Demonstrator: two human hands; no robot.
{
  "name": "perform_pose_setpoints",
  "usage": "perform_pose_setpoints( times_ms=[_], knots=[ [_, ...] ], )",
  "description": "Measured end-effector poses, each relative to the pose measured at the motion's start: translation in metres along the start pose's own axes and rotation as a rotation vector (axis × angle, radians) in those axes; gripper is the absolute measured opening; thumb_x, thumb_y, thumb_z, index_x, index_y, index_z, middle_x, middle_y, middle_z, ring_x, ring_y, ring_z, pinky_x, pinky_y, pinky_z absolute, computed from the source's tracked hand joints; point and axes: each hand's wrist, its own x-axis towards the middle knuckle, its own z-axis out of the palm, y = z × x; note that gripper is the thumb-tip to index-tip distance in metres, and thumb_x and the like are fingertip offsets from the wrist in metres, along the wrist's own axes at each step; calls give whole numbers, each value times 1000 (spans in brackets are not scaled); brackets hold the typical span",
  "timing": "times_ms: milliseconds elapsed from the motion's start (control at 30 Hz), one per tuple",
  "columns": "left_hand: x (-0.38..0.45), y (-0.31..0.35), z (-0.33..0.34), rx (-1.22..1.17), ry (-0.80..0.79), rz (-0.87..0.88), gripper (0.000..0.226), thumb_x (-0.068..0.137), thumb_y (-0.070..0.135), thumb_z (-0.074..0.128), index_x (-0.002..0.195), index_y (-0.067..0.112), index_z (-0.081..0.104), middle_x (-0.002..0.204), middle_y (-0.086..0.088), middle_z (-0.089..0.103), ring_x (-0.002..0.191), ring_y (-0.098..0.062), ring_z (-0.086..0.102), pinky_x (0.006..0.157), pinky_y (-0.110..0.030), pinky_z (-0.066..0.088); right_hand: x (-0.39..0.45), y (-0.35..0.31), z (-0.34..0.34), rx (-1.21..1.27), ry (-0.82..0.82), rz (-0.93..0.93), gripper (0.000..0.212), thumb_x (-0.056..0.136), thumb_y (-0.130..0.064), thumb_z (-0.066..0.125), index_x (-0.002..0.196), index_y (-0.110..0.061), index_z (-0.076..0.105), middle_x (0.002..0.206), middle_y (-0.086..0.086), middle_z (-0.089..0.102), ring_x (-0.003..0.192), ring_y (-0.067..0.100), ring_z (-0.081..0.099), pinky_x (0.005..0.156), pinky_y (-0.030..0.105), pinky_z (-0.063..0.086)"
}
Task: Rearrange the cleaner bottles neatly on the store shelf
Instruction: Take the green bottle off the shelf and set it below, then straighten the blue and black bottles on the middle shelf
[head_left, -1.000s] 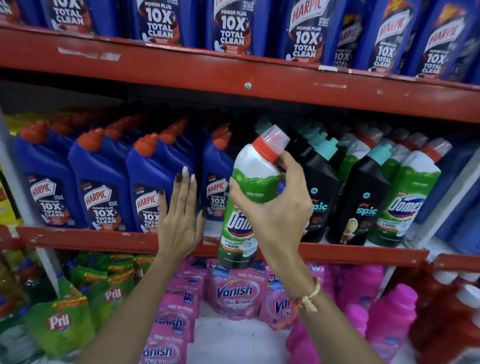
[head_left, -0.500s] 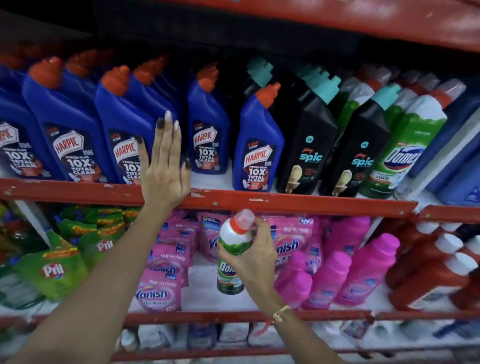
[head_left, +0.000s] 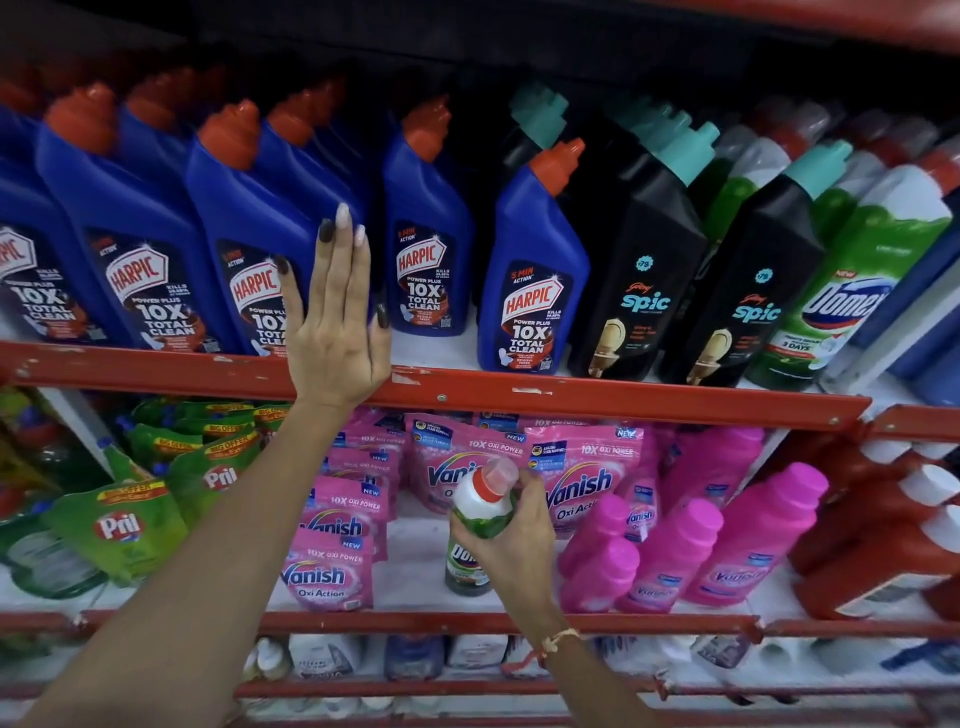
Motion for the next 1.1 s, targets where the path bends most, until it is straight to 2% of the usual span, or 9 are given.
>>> perform_pose_setpoints(
  times_ms=[100,167,333,567,700,767,900,1033,1100],
  knots=[
    [0,0,0,-3,-2,4,56,106,28,22,153,-1,27,159,-19,31,155,-19,10,126,-48,0,-1,3,-3,-5,-17,-32,74,62,-44,87,118,-24,44,107,1,60,99,18,63,82,39,58],
    [0,0,0,-4,-2,10,56,106,28,22,154,-1,26,161,-13,23,155,-18,10,126,-48,0,0,-2,-9,-6,-18,-76,70,65,-52,84,117,-27,44,107,-2,60,98,14,63,81,27,56],
    [0,-1,0,-3,-13,14,56,105,26,24,155,1,23,166,-4,6,155,-20,12,126,-49,0,20,-39,-36,-4,162,-272,59,81,-60,66,117,-15,55,103,-7,56,93,5,53,80,12,46],
    [1,0,-1,-12,-21,11,58,102,23,26,156,2,23,167,-4,6,155,-20,13,126,-49,0,87,-117,-92,102,546,-497,22,88,-13,71,105,-1,62,99,7,63,92,23,62,81,36,55],
    [1,0,-2,-15,-26,2,59,101,22,29,156,2,24,168,-4,9,155,-19,14,126,-48,0,125,-139,-118,98,710,-428,34,87,-8,71,117,1,59,113,12,57,106,26,57,94,36,51],
    [1,0,-2,-15,-33,0,61,99,22,31,156,3,22,168,-5,10,155,-19,14,126,-48,1,139,-140,-124,47,692,-345,53,85,-14,74,130,0,51,124,15,52,116,28,52,103,24,41],
    [1,0,-3,-8,-42,0,62,98,22,32,157,4,22,168,-5,12,155,-18,15,126,-46,2,151,-135,-125,4,615,-212,84,79,-31,79,145,-3,35,140,17,42,129,30,42,99,15,25],
    [1,-1,-2,-11,-47,1,61,100,24,29,157,6,20,168,-5,12,155,-18,15,126,-46,3,144,-140,-118,20,676,-284,75,83,-31,76,143,-4,41,137,16,45,127,25,42,100,5,25],
    [0,0,-2,-15,-51,-1,61,100,25,28,158,7,19,168,-4,12,155,-18,15,126,-48,4,140,-148,-109,4,665,-361,67,85,-28,75,140,-5,46,133,14,49,124,22,43,103,14,33]
  ],
)
